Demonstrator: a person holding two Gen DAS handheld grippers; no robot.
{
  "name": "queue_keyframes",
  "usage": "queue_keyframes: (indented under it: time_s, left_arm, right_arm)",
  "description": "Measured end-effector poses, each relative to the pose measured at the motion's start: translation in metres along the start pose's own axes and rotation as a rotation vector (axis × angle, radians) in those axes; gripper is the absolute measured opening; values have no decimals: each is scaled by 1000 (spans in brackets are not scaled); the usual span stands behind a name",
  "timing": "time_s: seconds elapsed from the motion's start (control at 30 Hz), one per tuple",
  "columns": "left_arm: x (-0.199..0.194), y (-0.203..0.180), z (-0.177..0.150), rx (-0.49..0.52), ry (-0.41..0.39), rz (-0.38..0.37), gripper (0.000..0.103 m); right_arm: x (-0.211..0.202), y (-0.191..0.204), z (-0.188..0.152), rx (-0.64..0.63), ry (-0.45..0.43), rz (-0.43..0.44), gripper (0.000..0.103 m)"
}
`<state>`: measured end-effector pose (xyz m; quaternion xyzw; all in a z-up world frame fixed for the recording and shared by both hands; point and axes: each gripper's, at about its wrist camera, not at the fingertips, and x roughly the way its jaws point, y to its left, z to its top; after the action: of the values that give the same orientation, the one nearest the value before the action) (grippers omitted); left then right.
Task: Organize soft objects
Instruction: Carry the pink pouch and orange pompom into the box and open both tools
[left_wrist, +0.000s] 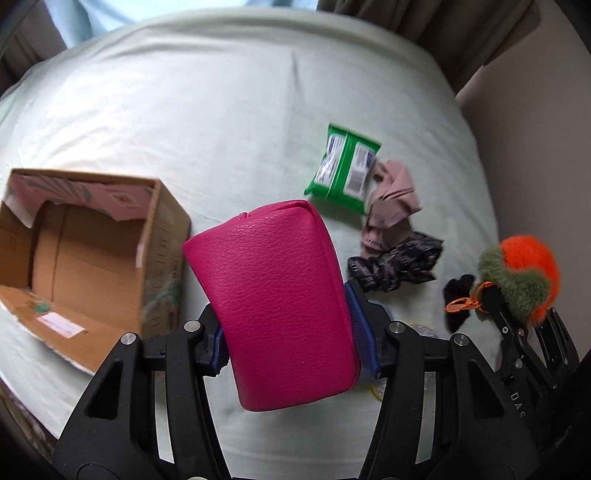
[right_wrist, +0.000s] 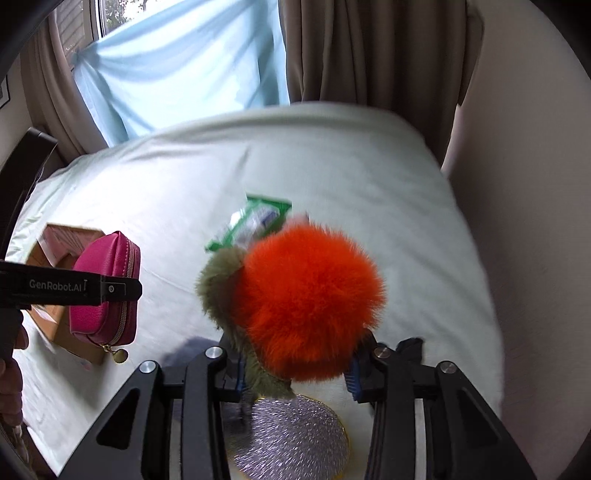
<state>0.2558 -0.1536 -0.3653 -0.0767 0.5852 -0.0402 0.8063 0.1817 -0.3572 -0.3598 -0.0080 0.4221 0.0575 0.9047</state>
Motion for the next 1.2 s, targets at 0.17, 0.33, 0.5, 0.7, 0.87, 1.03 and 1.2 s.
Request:
queue_keyframes:
  time_s: [0.17,0.33,0.5,0.7,0.87,1.03,1.2]
  left_arm:
    - [-76,10,1,-9,-91,-41,50]
    - [-150,42,1,-11,-175,-69,50]
    - [-213,93,4,9,-238,-78,50]
    - [-248,167,9,61,-236,-84,50]
    - [-237,226,16,113,-189,-53,50]
    - [-211,276,27,147,-126,-39,50]
    - [-170,308,37,177,-52,-17,50]
  right_arm:
    - [-64,24,32,-9,-80,-27,36]
    - [-126,67,56,-26,-136,-34,36]
    - [-169,123,75,-9,-157,-41,36]
    - [-195,202,91,20,-163,-31,36]
    - [-180,262,100,59,-148,-31,36]
    - [-147,308,105,79,-104,-48,36]
    - [-100,338,104,113,-26,-46,36]
